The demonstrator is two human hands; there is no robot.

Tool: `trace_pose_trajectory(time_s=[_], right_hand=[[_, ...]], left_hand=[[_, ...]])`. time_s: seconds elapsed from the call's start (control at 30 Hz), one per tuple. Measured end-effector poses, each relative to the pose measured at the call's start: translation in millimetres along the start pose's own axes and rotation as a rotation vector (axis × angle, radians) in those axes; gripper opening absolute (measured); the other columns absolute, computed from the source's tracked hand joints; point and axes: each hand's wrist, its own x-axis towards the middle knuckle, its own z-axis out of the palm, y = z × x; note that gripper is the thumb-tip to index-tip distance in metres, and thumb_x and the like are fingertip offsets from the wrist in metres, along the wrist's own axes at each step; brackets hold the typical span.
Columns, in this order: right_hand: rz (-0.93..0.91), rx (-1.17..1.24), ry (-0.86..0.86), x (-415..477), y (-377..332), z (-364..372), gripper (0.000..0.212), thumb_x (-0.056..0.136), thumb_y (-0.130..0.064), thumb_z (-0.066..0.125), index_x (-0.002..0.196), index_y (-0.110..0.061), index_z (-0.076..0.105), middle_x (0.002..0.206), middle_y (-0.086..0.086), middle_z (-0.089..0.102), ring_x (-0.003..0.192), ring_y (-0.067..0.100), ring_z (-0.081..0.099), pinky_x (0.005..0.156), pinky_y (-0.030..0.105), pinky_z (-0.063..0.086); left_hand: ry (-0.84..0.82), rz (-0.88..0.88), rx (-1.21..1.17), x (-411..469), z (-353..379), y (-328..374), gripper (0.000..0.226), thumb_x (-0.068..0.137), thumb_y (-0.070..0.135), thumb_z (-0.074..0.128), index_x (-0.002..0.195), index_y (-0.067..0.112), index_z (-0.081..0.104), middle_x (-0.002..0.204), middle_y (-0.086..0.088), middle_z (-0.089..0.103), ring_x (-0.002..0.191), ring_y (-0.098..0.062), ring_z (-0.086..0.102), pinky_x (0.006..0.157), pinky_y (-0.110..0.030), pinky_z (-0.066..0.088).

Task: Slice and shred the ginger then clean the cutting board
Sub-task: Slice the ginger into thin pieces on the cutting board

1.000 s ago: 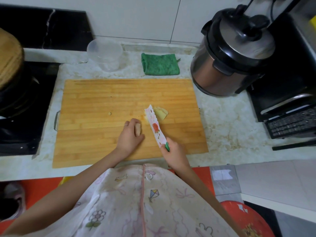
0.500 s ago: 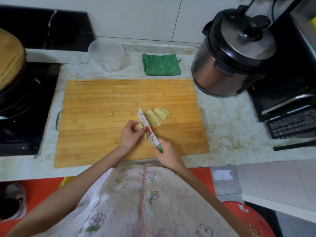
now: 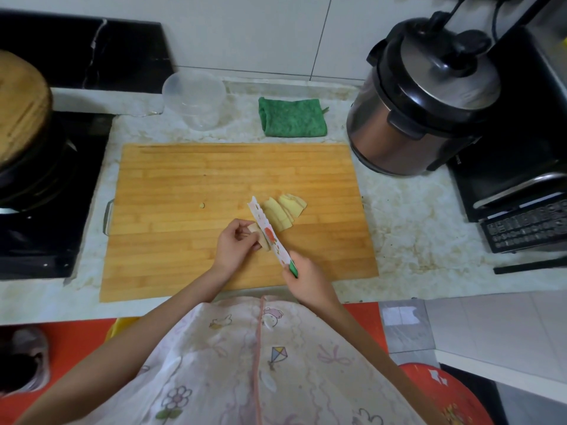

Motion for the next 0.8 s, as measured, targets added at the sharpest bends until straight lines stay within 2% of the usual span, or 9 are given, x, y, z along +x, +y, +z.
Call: trace_pose_trajectory(time_s=[0.07,0.13,0.23,0.3,0.4,0.57,0.63,0.73,0.8], right_hand=[[-0.017,-0.028,0.016,-0.1,2.8,0.4,0.013,0.095,-0.014,0.045,0.097,-0.003,0.051,0.061,0.003,0.044,0.051,0.011,0.036,0.049,0.028,0.027],[-0.023,-0.076,0.024,-0.2,4.6,0.6,0.024,0.096,-0.015,0.043,0.114,-0.004,0.054,0.059,-0.005,0.040,0.050,0.007,0.037,0.046,0.023,0.025],[-0.039,-0.135,0.036,-2.8,3.9,-0.5,0.035,0.096,-0.017,0.042,0.128,-0.008,0.051,0.057,-0.005,0.042,0.048,0.007,0.039,0.044,0.022,0.026],[-0.052,-0.147,0.041,-5.5,1.9,-2.3,0.037,0.095,-0.017,0.042,0.131,-0.011,0.050,0.056,-0.004,0.042,0.047,0.008,0.039,0.044,0.022,0.027],[-0.079,-0.170,0.058,-10.5,-1.7,-4.3,0.042,0.093,-0.014,0.044,0.135,-0.015,0.048,0.057,0.001,0.045,0.052,0.015,0.042,0.046,0.025,0.027],[-0.099,-0.198,0.034,-11.7,-4.7,-3.4,0.053,0.091,-0.012,0.044,0.142,-0.021,0.040,0.066,0.009,0.056,0.061,0.020,0.049,0.052,0.031,0.039],[-0.102,-0.228,0.035,-10.8,-5.4,-4.0,0.052,0.091,-0.012,0.044,0.142,-0.021,0.039,0.063,0.006,0.053,0.061,0.021,0.047,0.050,0.030,0.035],[-0.116,-0.276,0.025,-11.4,-9.6,-5.0,0.051,0.091,-0.011,0.043,0.141,-0.020,0.039,0.055,-0.004,0.037,0.060,0.021,0.042,0.048,0.031,0.028],[-0.107,-0.292,0.024,-11.3,-11.2,-5.7,0.051,0.091,-0.012,0.042,0.142,-0.020,0.038,0.056,-0.005,0.035,0.061,0.021,0.043,0.051,0.031,0.028]], left_hand=[[0.008,-0.004,-0.043,-0.9,1.8,0.0,0.014,0.088,-0.004,0.061,0.097,0.006,0.057,0.080,-0.001,0.052,0.051,-0.003,0.064,0.056,-0.013,0.050],[0.028,0.006,-0.074,-2.1,3.6,-0.6,0.015,0.088,-0.003,0.063,0.097,0.005,0.055,0.083,-0.001,0.053,0.051,-0.004,0.064,0.054,-0.012,0.049],[0.040,0.040,-0.096,-3.7,4.5,-2.8,0.017,0.087,-0.002,0.064,0.094,0.008,0.053,0.086,-0.001,0.054,0.050,-0.005,0.063,0.053,-0.014,0.050],[0.040,0.038,-0.106,-3.8,4.9,-4.0,0.018,0.087,-0.001,0.064,0.091,0.011,0.052,0.089,-0.002,0.054,0.052,-0.004,0.063,0.054,-0.014,0.050],[0.039,0.033,-0.115,-2.6,5.4,-5.4,0.015,0.088,-0.002,0.063,0.095,0.004,0.051,0.090,-0.006,0.054,0.053,-0.004,0.063,0.054,-0.014,0.050],[0.022,0.020,-0.138,-2.2,5.5,-6.2,0.013,0.090,-0.004,0.059,0.098,0.002,0.051,0.083,-0.006,0.057,0.054,-0.003,0.063,0.055,-0.014,0.051],[0.020,0.021,-0.151,-3.1,6.4,-4.5,0.012,0.090,-0.005,0.058,0.093,0.004,0.051,0.080,-0.006,0.058,0.054,-0.003,0.062,0.055,-0.014,0.051],[0.032,0.021,-0.176,-4.6,7.6,-1.1,0.019,0.090,-0.007,0.056,0.086,0.011,0.051,0.075,-0.005,0.059,0.052,-0.002,0.062,0.055,-0.013,0.051],[0.034,0.018,-0.180,-5.4,8.0,-0.9,0.020,0.090,-0.007,0.057,0.086,0.012,0.051,0.073,-0.005,0.060,0.051,-0.002,0.062,0.055,-0.013,0.051]])
